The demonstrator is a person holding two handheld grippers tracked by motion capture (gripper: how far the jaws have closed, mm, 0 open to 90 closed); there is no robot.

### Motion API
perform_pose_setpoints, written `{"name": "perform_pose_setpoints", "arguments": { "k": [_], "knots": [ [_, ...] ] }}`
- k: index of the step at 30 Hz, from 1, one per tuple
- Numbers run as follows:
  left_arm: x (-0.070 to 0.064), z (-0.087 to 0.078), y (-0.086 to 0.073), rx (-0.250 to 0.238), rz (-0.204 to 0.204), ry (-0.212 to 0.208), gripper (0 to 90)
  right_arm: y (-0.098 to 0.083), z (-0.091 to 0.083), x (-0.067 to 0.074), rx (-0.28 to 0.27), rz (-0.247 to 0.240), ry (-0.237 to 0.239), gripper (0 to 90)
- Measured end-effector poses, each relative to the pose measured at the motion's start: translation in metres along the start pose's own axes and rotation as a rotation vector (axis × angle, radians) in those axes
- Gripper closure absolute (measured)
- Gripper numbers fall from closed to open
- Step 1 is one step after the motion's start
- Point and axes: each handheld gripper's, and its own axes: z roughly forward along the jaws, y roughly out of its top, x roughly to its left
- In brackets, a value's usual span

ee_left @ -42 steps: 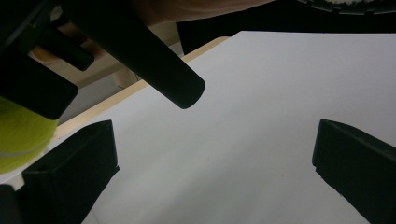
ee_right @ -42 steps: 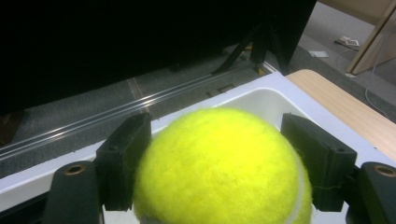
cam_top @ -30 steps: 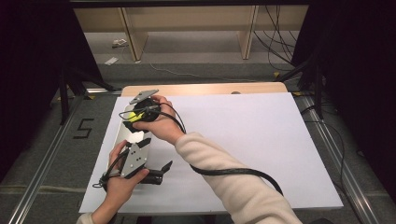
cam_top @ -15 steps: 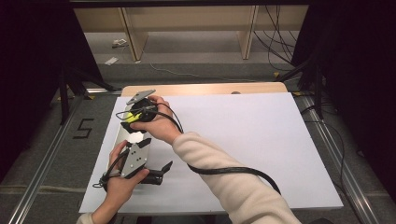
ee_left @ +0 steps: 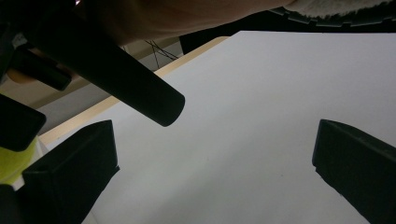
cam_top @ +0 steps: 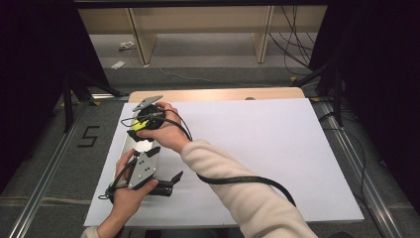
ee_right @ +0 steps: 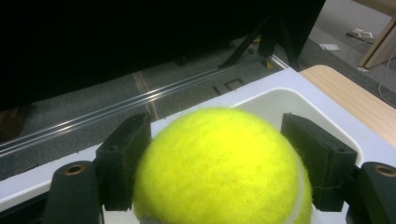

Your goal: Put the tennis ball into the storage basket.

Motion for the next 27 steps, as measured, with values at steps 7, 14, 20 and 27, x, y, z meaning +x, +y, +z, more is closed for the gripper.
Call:
{"name": "perform_pose_setpoints", "arguments": {
  "k": [7, 14, 20, 27],
  "knots": [
    [0.0, 0.0, 0.0, -0.001, 0.003, -0.001, 0.0, 0.001, 0.003, 0.0, 0.006, -0.004, 0.003, 27.3],
    [0.0, 0.0, 0.0, 0.002, 0.005, 0.0, 0.0, 0.001, 0.007, 0.0, 0.013, 0.005, 0.006, 27.3],
    [0.0, 0.0, 0.0, 0.0, 0.002, -0.001, 0.0, 0.002, 0.008, -0.001, 0.026, 0.007, 0.01, 27.3],
    [0.0, 0.0, 0.0, 0.001, 0.006, -0.003, 0.0, 0.002, 0.011, -0.001, 0.03, 0.007, 0.012, 27.2]
  ]
}}
